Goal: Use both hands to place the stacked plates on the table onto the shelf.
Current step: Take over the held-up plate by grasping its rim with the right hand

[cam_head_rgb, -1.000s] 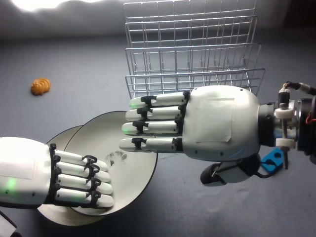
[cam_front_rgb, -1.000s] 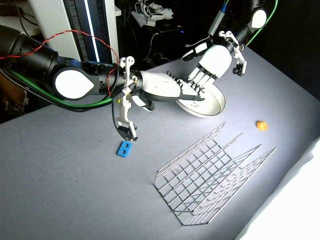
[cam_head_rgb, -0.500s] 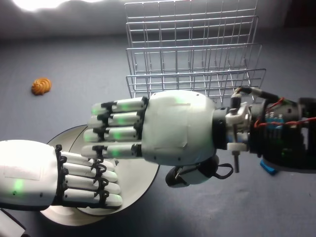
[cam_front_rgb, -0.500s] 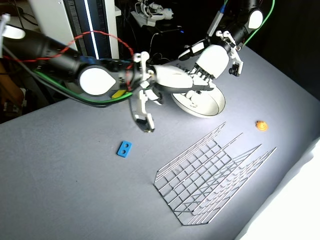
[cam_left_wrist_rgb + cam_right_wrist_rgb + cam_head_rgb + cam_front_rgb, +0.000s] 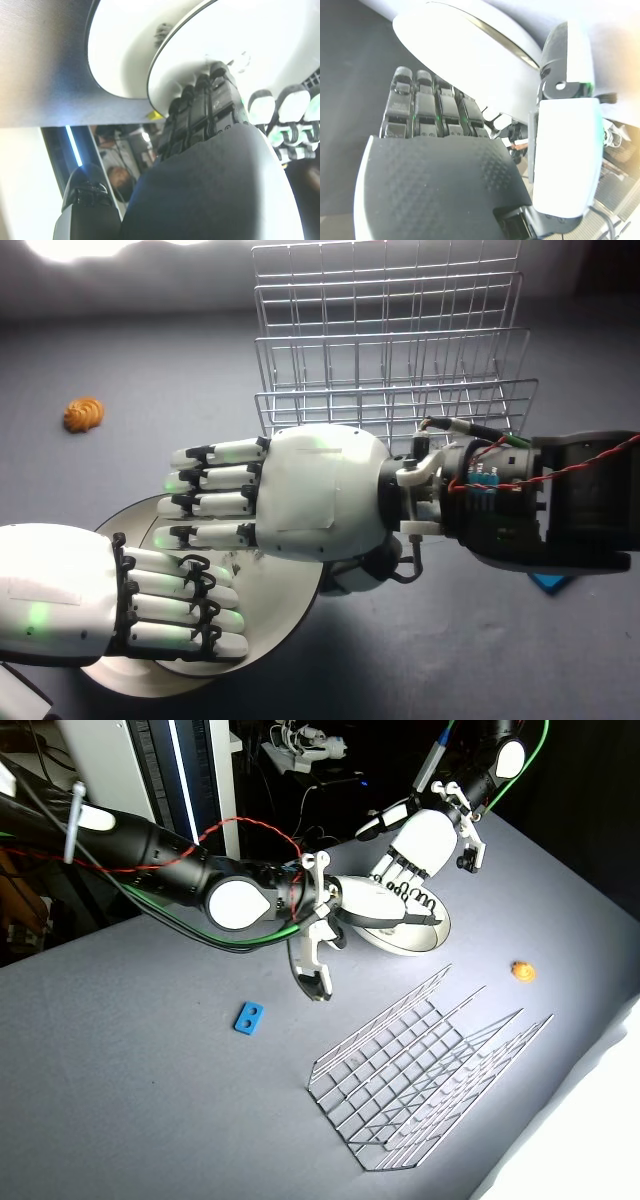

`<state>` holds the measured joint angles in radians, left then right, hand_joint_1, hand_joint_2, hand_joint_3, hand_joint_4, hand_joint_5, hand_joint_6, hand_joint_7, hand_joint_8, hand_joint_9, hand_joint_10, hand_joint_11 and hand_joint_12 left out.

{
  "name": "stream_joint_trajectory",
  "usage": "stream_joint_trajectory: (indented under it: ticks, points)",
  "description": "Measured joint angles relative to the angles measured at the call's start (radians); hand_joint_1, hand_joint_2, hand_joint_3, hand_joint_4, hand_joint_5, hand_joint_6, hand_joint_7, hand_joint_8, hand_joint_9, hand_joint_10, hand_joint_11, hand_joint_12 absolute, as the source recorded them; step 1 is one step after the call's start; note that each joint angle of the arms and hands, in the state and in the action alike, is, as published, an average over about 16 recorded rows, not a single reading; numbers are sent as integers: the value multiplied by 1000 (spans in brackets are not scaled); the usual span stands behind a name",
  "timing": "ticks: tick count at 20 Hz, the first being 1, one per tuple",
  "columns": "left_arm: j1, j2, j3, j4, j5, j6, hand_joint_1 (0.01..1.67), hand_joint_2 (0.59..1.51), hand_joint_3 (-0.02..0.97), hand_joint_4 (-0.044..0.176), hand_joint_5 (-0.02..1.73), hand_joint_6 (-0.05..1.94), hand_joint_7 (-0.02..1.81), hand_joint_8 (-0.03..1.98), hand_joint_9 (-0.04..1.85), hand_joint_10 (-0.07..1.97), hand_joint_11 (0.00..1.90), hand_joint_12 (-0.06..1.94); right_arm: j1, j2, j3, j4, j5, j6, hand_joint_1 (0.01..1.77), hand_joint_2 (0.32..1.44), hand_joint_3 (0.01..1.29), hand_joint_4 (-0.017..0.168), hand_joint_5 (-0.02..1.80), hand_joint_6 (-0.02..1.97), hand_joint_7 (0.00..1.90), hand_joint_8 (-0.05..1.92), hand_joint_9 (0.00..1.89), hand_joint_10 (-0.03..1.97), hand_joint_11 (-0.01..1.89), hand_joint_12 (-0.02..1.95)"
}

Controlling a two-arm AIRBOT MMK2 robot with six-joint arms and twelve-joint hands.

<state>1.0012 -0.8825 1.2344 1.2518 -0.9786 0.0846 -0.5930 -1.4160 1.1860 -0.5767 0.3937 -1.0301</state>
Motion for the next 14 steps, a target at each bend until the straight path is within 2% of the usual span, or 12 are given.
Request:
stream_joint_trajectory:
  ticks: [7,11,14]
  points:
    - [2,0,-1,-5,0,0,15,1091,20,-6,4,-11,17,-13,6,-2,15,3,3,-43,43,5,-1,-10,1047,993,15,6,161,22,163,12,156,25,21,602]
    - [3,0,-2,-9,0,0,15,1091,21,-6,3,-11,16,-12,6,-2,16,4,2,-50,48,10,3,-17,1069,1015,15,4,314,20,336,7,329,47,91,903]
    - [3,1,0,-14,-2,0,15,1091,21,-6,0,-12,15,-12,6,0,16,6,1,-53,49,13,13,-24,1086,1011,15,1,455,54,501,39,519,56,213,1041]
